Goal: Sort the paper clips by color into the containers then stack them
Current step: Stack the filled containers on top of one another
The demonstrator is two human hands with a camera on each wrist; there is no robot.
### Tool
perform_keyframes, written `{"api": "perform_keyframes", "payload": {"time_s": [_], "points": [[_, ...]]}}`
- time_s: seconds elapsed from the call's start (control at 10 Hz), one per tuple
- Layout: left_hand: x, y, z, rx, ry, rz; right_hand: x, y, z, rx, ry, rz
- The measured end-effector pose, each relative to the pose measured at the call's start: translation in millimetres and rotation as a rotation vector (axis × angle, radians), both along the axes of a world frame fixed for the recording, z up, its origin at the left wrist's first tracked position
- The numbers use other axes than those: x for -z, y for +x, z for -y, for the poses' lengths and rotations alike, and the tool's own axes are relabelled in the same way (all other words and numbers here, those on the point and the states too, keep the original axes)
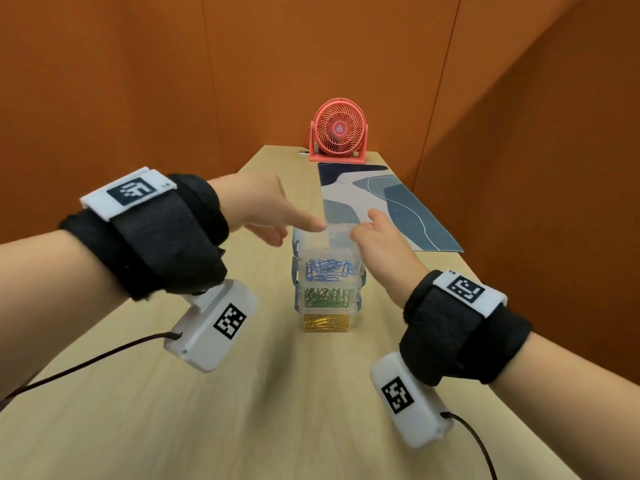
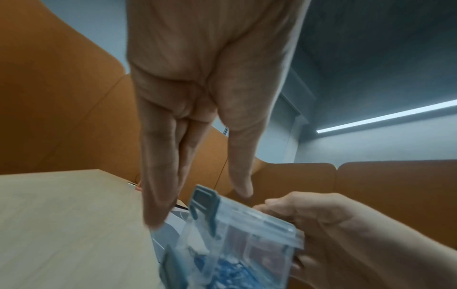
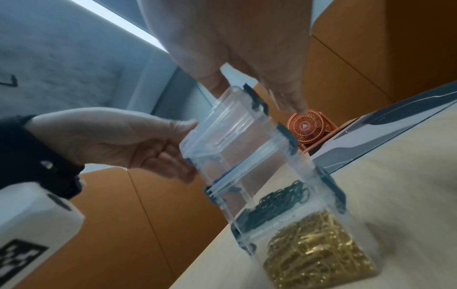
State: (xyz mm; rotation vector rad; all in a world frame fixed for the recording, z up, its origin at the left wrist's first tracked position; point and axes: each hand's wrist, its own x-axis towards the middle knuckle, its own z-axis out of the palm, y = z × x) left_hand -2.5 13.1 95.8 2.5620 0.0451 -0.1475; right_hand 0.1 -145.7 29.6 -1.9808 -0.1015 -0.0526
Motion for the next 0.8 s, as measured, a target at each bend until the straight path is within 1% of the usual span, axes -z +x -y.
{"api": "perform_keyframes", "payload": {"time_s": [0.1,0.2,0.3,0.4,0.5,0.6,0.7,0.8], "points": [[1,-1,-2,-0.01,-0.081,-0.137,1,-2,-1,0.007,-0.067,-0.094],[4,2,6,-0.024,-0.129,-0.129,0,-5,-8,0.039,-0.091,-0.11],[2,5,16,-0.033,-0.06,-0.136,-8,-8,-12,0.117,-0.322,-0.052],[-3,5,22,-0.026,0.028,-0.113,-9,-8,-14,-0.006,-0.639,0.014],[-4,3,25,-0.028,0.116,-0.15,-7,-7,-15,0.05,-0.418,-0.028],[-4,2,23,-0.018,0.121,-0.15,-9,-3,-11,0.064,-0.35,-0.085],[-4,8,16,0.012,0.095,-0.172,-9,3,-11,0.037,-0.27,-0.191],[-4,14,3,0.018,0.086,-0.138,3,14,5,-0.072,-0.176,-0.141]]}}
